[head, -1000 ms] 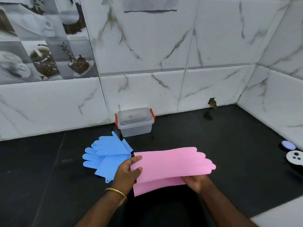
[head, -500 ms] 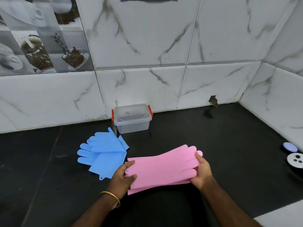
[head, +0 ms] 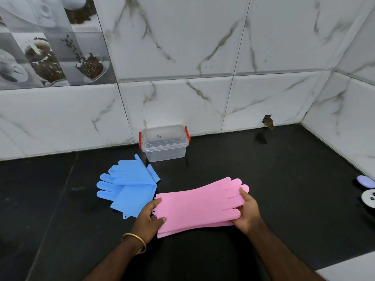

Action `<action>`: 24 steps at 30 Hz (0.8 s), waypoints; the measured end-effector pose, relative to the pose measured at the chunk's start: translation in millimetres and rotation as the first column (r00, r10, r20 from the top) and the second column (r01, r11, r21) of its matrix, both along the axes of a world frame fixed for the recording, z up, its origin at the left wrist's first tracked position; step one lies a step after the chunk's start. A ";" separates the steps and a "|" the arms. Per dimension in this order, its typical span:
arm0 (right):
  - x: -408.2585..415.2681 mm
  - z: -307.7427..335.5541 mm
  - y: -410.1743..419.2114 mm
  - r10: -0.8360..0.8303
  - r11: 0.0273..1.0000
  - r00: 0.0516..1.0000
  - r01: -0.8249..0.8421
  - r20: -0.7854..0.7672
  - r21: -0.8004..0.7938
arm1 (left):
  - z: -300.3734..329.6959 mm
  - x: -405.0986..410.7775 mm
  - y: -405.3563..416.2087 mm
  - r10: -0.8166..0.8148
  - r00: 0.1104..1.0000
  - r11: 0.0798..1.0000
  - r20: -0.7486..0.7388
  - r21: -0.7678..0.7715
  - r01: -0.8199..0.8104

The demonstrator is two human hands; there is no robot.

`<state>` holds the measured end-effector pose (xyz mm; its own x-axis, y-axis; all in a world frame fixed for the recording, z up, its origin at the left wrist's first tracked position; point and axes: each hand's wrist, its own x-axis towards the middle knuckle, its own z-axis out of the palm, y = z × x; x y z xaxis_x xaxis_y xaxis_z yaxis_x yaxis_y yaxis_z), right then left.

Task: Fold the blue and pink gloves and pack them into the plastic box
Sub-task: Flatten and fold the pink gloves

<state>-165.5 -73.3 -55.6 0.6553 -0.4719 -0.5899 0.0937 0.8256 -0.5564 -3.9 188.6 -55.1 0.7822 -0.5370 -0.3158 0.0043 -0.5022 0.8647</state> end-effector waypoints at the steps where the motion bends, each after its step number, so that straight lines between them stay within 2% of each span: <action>1: -0.2 0.4 -0.1 0.003 1.000 1.000 -0.003 -0.008 -0.005 | -0.6 -0.2 0.0 0.005 1.000 1.000 0.001 0.001 -0.005; 17: -2.9 3.3 5.0 0.002 0.999 0.996 -0.007 -0.086 -0.051 | -7.1 -0.3 8.8 0.016 0.999 0.999 0.041 0.031 -0.017; 20: -2.9 4.4 5.4 -0.012 0.989 0.989 -0.011 -0.150 -0.150 | -8.9 -0.5 7.9 0.015 0.998 0.998 0.069 0.055 -0.019; 24: -5.3 5.4 2.6 -0.141 0.921 0.970 0.056 -0.196 -0.385 | -10.3 -1.2 5.7 -0.011 0.983 0.995 0.184 0.103 -0.008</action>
<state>-170.8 -70.7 -50.2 0.4710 -0.7408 -0.4789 0.0060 0.5456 -0.8380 -5.1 194.3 -65.4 0.8311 -0.5106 -0.2204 -0.1509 -0.5884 0.7944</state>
